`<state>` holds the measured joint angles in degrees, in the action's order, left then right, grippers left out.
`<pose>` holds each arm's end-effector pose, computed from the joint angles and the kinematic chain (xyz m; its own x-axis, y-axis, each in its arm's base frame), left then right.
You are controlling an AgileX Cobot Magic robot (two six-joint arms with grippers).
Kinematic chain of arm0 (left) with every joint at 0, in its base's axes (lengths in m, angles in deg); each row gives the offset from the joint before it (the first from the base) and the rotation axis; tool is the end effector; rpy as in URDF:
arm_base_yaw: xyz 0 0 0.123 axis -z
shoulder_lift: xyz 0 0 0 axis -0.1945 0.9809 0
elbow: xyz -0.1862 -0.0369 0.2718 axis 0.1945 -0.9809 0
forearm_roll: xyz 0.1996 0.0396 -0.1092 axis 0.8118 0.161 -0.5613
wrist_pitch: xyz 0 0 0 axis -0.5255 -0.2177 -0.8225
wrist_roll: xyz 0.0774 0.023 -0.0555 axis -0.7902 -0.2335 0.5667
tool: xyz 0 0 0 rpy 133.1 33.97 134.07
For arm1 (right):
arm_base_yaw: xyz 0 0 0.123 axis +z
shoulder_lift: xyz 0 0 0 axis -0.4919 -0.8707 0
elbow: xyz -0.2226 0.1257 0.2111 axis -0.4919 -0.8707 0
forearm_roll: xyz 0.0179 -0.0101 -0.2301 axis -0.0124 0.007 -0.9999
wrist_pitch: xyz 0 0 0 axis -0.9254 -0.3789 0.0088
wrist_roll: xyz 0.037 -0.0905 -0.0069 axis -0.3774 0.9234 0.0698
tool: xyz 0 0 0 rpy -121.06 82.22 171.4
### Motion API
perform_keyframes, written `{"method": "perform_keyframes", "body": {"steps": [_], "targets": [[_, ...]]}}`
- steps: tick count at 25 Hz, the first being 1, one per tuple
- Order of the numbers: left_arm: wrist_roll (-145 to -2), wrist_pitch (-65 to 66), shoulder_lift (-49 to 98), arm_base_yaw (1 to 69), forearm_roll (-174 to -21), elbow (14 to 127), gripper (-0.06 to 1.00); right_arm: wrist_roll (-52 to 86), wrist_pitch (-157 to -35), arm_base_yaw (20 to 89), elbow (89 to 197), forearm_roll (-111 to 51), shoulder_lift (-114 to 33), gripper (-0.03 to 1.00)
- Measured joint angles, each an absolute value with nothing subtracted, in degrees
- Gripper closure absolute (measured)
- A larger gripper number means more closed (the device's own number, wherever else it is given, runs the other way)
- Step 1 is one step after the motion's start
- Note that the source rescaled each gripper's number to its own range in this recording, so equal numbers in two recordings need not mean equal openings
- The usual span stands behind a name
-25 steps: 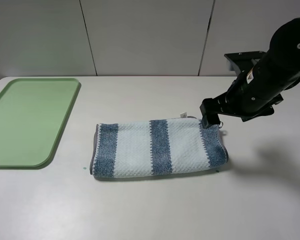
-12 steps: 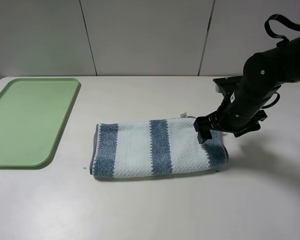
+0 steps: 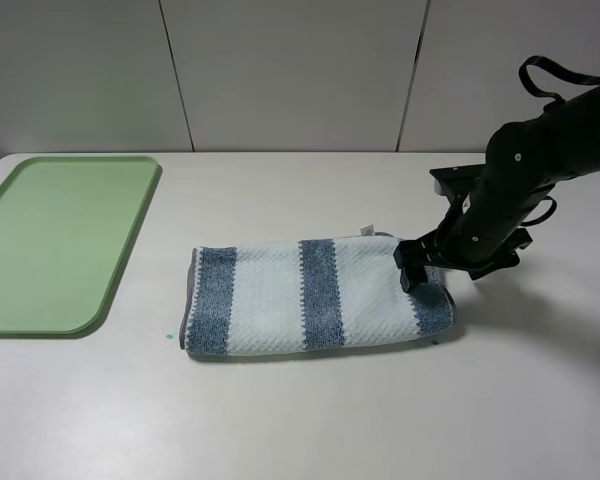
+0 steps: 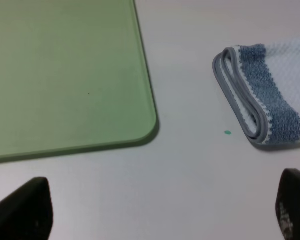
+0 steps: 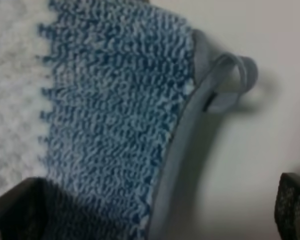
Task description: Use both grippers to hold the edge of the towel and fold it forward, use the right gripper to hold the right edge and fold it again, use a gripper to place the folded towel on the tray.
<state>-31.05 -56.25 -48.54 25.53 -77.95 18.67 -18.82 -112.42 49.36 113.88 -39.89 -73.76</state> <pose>-0.0592 0.0239 0.2610 -0.4605 0.0201 -0.8875 0.1294 0.9906 -0.0447 0.2995 0.1071 0.1695 -0.9624 -0.1419 -0.2318 -0.1537 0.9875 0.0336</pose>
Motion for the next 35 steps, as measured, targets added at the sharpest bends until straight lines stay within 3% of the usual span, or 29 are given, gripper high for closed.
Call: {"method": "perform_keyframes", "body": {"steps": [27,30,35], "targets": [[-31.1,-56.2,-48.5,25.5,-77.9,18.7,0.07,-16.1,-108.8,49.4,114.6,-37.2,-79.4,-0.03],[-31.1,-56.2,-48.5,25.5,-77.9,18.7,0.07,-15.9,-108.4,49.4,114.6,-37.3,-79.6,0.09],[-31.1,-56.2,-48.5,25.5,-77.9,18.7,0.07,-15.9,-106.8,49.4,114.9,-35.8,-79.8,0.53]]}}
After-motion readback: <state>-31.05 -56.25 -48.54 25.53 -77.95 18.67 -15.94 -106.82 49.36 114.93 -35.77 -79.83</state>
